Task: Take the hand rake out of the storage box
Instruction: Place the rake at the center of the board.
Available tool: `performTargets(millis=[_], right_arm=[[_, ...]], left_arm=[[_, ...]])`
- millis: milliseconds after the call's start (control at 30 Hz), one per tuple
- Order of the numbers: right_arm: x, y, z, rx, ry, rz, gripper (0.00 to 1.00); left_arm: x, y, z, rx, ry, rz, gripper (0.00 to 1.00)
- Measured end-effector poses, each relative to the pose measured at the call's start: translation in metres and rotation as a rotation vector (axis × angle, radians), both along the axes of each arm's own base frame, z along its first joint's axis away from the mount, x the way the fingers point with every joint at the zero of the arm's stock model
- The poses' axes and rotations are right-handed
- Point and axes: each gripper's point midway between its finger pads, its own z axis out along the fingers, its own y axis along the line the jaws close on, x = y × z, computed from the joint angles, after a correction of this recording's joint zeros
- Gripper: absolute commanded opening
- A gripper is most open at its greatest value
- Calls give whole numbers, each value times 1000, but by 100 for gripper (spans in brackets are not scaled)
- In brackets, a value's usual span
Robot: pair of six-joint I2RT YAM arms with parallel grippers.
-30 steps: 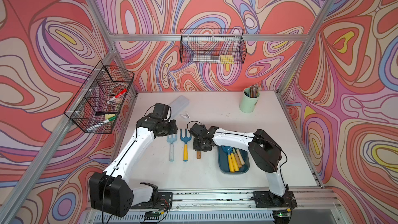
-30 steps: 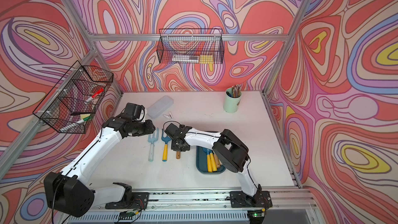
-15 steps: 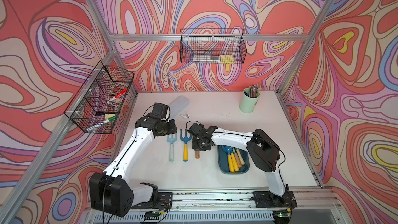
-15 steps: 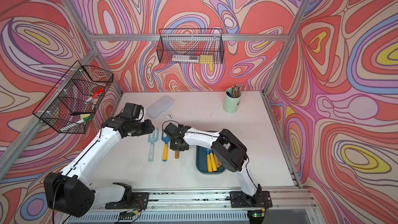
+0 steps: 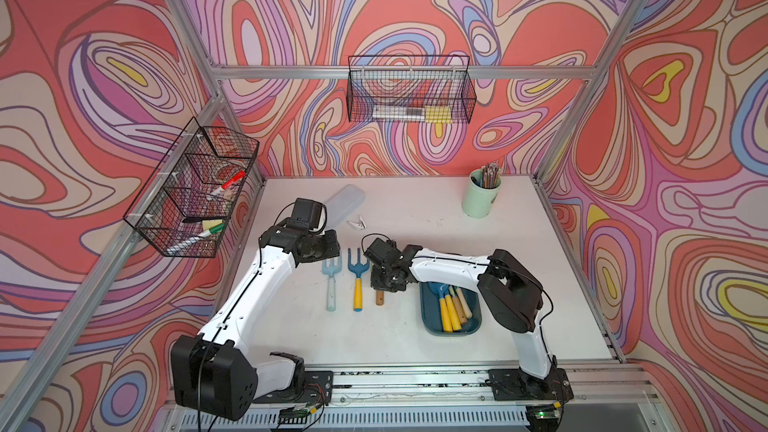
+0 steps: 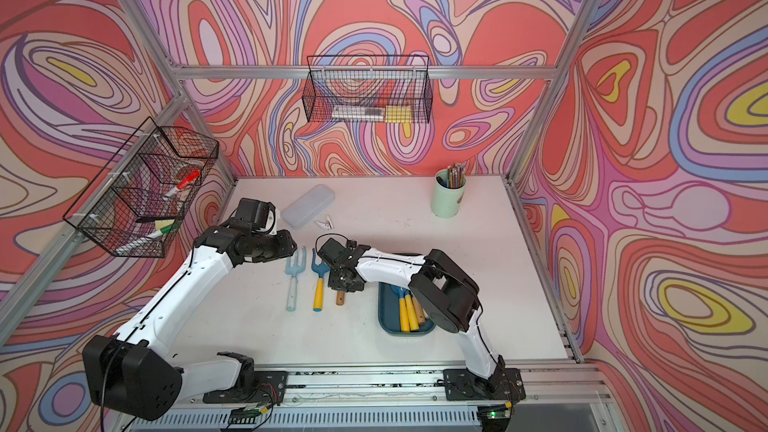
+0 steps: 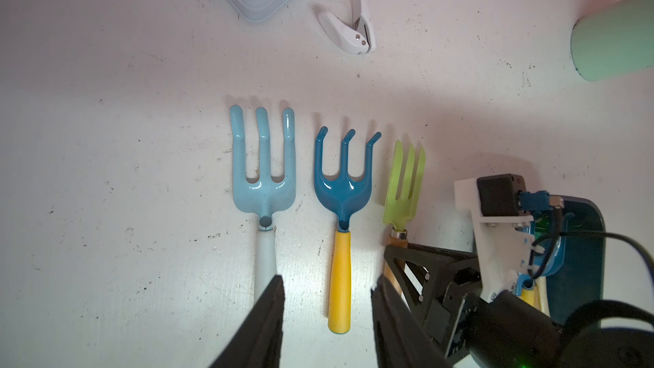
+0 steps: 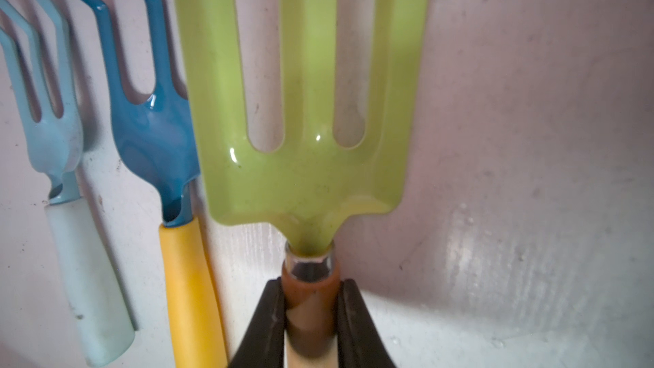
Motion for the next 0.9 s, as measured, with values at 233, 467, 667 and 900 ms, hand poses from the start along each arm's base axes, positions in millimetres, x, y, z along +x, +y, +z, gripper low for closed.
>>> performTargets(millis=[233,467,667,900], right_arm=[[0,-1,0,4,-4,-9,28],[-5,-9,-6,-24,16,-13,31],[-5,-8,-6,-24,12,-7,35],[-6,-11,-4,-49,12,19,42]], left_arm=[[0,0,1,0,-2,0,44],[0,1,4,-4,-11,2,45],[1,1,9,-7,-25,5,45],[1,1,9,-7,-25,5,45]])
